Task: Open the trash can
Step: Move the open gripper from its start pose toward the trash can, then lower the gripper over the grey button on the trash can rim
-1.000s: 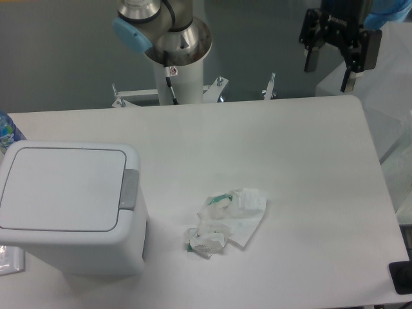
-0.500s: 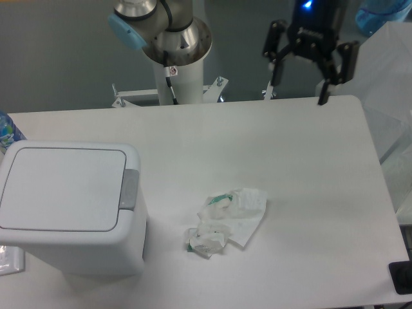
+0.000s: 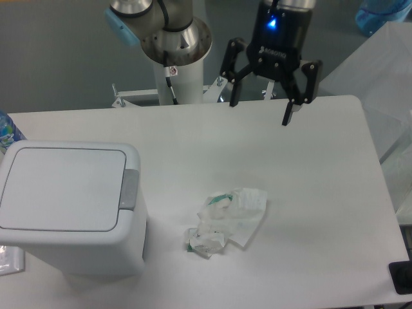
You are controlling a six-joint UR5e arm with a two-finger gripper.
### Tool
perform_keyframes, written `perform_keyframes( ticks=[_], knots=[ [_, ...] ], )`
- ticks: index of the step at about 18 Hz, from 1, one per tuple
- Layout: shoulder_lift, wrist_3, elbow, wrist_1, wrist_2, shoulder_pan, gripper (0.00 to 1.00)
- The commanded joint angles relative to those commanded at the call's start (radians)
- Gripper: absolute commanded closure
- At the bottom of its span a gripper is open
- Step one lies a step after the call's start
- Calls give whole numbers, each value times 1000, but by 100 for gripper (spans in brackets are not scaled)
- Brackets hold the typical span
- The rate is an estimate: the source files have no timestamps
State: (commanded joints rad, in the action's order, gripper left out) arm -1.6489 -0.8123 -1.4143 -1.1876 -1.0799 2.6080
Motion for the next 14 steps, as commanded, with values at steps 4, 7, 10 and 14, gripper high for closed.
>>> perform_keyframes(
  ticks=[4,7,10,14],
  knots=[
    [-43,166,-2,106,-11,-68,0],
    [-66,170,-12,108,-15,-106,0],
    [-89,170,-23,109,-49,-155,0],
    [-107,199,-37,109,-101,-207,0]
  ],
)
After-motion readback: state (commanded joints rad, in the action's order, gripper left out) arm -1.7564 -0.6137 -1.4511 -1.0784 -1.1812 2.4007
